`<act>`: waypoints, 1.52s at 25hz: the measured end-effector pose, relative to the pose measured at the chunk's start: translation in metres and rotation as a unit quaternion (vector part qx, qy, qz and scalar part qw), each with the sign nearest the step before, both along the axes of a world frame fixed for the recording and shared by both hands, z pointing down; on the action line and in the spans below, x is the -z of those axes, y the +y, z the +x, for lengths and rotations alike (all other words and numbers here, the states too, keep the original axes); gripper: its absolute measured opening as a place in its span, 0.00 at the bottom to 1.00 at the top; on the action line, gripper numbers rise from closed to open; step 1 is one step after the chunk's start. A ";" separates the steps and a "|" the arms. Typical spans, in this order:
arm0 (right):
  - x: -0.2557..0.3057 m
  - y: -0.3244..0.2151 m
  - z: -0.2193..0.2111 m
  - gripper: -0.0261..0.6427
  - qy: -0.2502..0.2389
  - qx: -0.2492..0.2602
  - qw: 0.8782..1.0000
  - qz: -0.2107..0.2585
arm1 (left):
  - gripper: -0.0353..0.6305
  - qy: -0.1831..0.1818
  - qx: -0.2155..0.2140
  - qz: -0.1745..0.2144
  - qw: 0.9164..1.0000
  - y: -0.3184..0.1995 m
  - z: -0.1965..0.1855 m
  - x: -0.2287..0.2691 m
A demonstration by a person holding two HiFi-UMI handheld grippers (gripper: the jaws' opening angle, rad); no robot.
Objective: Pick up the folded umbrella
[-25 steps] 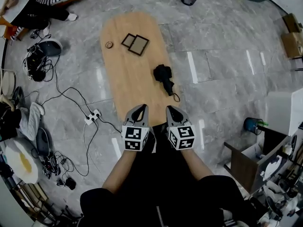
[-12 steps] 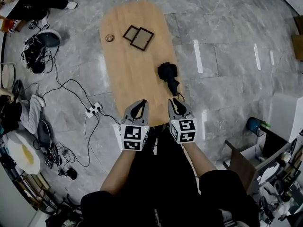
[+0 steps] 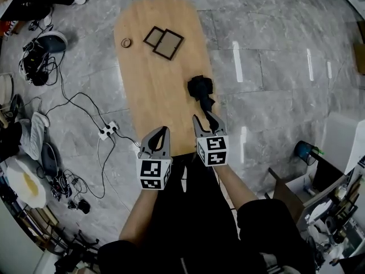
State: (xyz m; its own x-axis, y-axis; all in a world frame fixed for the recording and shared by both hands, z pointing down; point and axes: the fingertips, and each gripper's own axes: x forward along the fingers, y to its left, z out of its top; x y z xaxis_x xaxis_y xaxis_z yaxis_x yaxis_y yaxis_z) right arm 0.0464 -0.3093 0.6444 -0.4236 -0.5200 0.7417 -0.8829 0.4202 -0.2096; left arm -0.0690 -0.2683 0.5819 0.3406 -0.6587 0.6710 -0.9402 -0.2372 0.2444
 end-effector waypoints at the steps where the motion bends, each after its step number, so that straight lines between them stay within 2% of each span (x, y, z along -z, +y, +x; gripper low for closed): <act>1: -0.005 -0.001 0.001 0.29 0.003 0.002 1.000 -0.004 | 0.08 0.000 0.002 -0.004 1.000 0.002 0.000 -0.002; 15: -0.084 -0.018 0.020 0.45 0.048 0.021 0.997 -0.056 | 0.08 -0.001 0.009 -0.026 1.000 0.007 0.003 -0.025; 27: -0.156 -0.027 0.041 0.47 0.087 0.028 0.991 -0.101 | 0.08 0.003 0.016 -0.059 0.998 0.024 0.006 -0.052; 38: -0.217 -0.026 0.050 0.51 0.122 0.046 0.981 -0.145 | 0.08 0.024 0.028 -0.079 0.996 0.032 0.019 -0.070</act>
State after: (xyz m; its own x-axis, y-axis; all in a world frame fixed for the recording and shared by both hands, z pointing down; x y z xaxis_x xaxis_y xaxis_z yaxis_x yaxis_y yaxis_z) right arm 0.0965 -0.3348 0.8612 -0.2510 -0.2402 0.9377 -0.8829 0.4539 -0.1201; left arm -0.0496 -0.2363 0.6516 0.3407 -0.5648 0.7516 -0.9371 -0.1401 0.3195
